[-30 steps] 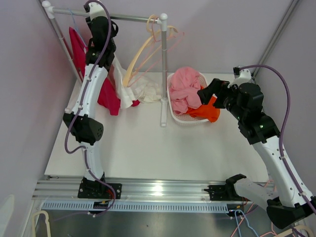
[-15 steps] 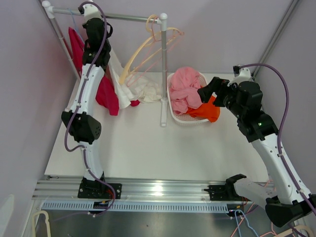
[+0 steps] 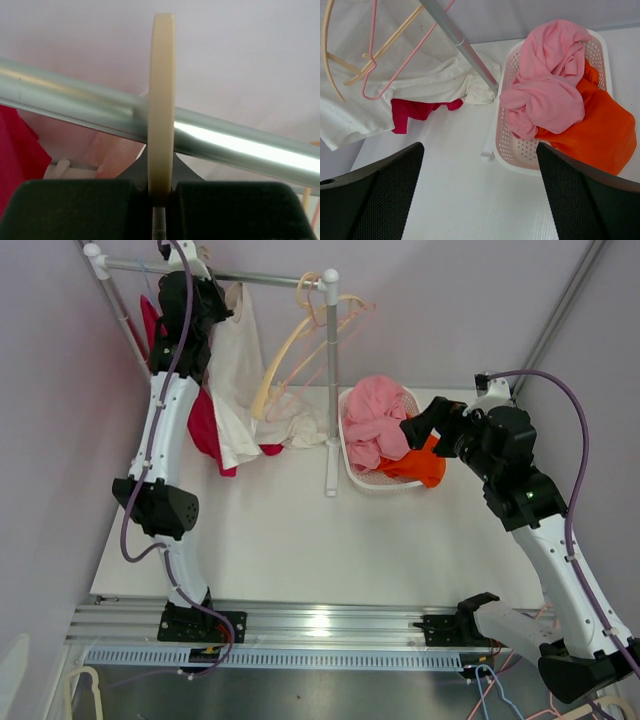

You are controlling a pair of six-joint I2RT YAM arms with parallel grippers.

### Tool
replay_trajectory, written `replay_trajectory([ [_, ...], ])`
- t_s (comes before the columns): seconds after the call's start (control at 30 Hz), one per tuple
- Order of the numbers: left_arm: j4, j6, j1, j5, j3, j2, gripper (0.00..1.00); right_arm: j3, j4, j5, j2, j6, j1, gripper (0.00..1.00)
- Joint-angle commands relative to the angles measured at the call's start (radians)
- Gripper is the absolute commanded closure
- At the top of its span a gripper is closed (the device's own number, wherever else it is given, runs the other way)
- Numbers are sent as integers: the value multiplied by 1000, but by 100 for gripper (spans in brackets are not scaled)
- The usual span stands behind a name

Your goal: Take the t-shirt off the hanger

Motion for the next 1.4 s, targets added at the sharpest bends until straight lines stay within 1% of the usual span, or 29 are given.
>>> replay_trajectory([
  [0.0,26,-23,-1,152,49,-135,100,10,22,-20,-26,1,-3,1],
  [0.13,41,-12,-1,271,12,-180,99,10,30,-45,-21,8,-3,1],
  [0.23,50,-12,-1,305,-29,-220,100,8,31,-62,-23,11,-1,1],
  [0.4,-5,-20,-1,323,-2,-237,99,3,22,-65,-33,9,-1,1],
  [0.5,-69,-46,-3,299,-2,-255,99,-15,59,-155,-24,-12,5,1],
  [0.57,-126,-58,-3,280,-6,-267,99,-26,82,-236,2,-32,35,1],
  [0.6,-147,-66,-4,266,-5,-273,99,-32,119,-261,9,-47,57,0],
  [0.63,-164,-66,-9,248,-12,-281,99,-36,137,-272,19,-76,113,0],
  [0.73,-165,-40,-53,161,-106,-373,99,-70,247,-277,34,-153,227,1],
  [0.77,-146,-31,-66,126,-209,-407,99,-76,293,-275,43,-173,317,0],
  [0.8,-120,-20,-76,51,-244,-478,99,-75,317,-292,69,-193,362,0],
  [0.83,-116,-22,-89,14,-302,-511,99,-75,341,-303,86,-213,408,0],
  [0.87,-158,-50,-108,-107,-328,-560,100,-70,391,-304,127,-244,504,1],
  [0.93,-212,-84,-139,-192,-350,-603,99,-70,453,-307,167,-258,589,0],
  [0.97,-227,-98,-152,-227,-363,-626,99,-72,546,-306,189,-262,624,1],
  [1.0,-229,-117,-164,-255,-382,-652,100,-72,586,-309,207,-259,685,1],
  [1.03,-208,-124,-173,-286,-459,-707,100,-64,620,-329,245,-256,707,0],
  [1.07,-197,-133,-190,-300,-488,-733,99,-63,693,-335,261,-247,724,1],
  [1.13,-168,-150,-204,-324,-569,-789,100,-53,769,-358,302,-210,761,0],
  [1.17,-163,-153,-210,-327,-581,-796,99,-46,822,-355,316,-198,773,1],
  [1.37,-177,-158,-230,-347,-601,-789,100,71,918,-398,443,-184,847,1],
])
